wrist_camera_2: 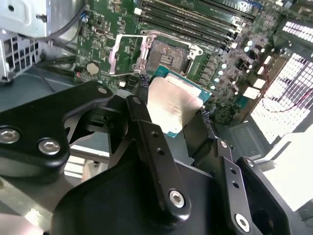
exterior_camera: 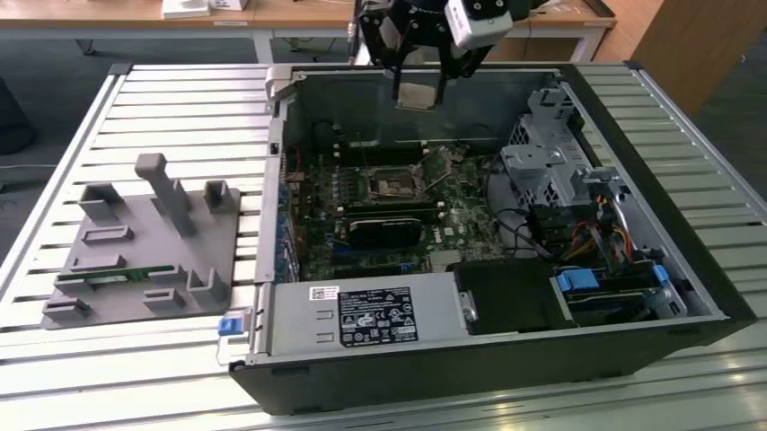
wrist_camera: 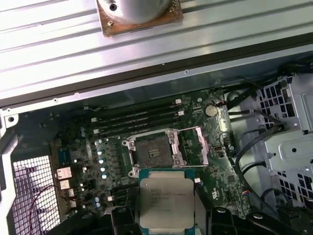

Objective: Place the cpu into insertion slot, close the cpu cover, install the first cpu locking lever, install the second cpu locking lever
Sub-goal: 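Place the cpu into insertion slot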

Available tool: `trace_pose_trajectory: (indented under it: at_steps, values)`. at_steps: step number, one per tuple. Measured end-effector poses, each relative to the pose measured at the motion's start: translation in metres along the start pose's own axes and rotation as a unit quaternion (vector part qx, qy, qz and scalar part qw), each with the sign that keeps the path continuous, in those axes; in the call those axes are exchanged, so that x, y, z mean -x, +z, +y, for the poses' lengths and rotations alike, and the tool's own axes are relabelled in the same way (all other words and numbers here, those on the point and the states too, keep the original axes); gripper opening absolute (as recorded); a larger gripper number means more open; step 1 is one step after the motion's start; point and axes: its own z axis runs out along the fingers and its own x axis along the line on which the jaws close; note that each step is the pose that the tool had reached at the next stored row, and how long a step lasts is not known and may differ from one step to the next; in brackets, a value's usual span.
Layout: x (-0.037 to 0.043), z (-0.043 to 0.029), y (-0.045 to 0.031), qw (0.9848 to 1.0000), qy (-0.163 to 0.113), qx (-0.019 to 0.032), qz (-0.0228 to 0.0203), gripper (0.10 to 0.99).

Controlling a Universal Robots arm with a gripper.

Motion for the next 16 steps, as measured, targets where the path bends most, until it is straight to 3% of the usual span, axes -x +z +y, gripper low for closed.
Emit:
trace_pose_trajectory:
  at_steps: [10,16]
  values:
    - [0.0001,0.0000,0.0005,0.9997,0.022,-0.0039,-0.0030,0.537]
    - [0.0000,0.0000,0.0007,0.9975,0.070,-0.0029,-0.0068,0.537]
